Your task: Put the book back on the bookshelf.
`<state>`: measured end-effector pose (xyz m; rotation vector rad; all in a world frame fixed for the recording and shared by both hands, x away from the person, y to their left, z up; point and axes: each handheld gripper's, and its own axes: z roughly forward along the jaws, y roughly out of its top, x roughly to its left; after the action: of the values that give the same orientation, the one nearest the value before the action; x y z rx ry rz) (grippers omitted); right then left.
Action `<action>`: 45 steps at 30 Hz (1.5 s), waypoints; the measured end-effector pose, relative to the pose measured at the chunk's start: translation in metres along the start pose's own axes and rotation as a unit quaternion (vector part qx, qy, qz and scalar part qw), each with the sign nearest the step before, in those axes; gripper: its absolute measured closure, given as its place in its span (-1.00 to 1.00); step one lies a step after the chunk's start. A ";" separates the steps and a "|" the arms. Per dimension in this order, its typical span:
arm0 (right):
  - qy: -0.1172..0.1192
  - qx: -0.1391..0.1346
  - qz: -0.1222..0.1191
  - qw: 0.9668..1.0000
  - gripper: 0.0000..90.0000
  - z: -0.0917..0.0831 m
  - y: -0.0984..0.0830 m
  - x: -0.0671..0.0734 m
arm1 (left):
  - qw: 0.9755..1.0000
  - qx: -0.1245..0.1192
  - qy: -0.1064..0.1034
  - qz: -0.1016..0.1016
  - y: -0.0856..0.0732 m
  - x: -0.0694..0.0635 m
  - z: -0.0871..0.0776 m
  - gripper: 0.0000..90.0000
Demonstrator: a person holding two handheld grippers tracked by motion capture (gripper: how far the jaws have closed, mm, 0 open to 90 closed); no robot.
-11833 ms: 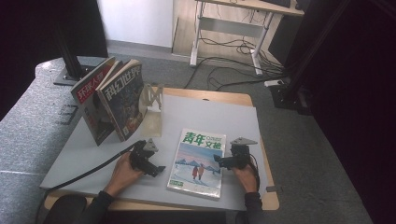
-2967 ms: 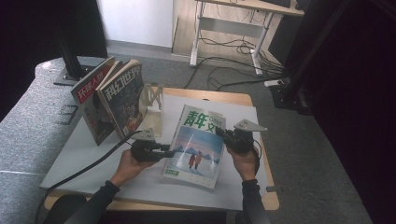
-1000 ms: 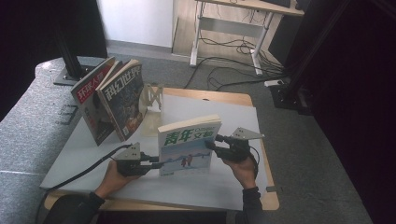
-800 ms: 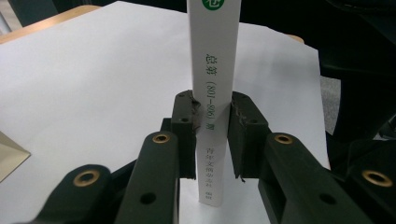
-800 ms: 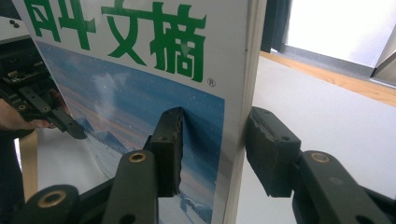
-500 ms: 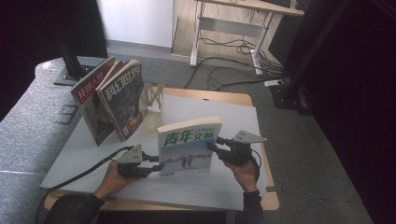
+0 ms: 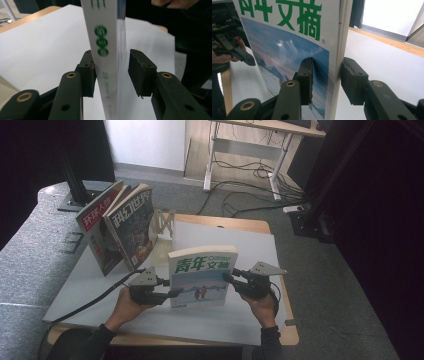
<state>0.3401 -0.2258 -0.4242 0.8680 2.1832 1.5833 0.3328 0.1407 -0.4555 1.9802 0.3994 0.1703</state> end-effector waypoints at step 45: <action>0.003 -0.002 -0.001 1.000 0.30 -0.001 -0.001 0.001 | 1.000 -0.010 0.006 0.012 0.102 0.006 -0.010 0.33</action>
<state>0.3380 -0.2259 -0.4250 0.8607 2.1825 1.5914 0.3561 0.1123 -0.3592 1.9657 0.3800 0.2023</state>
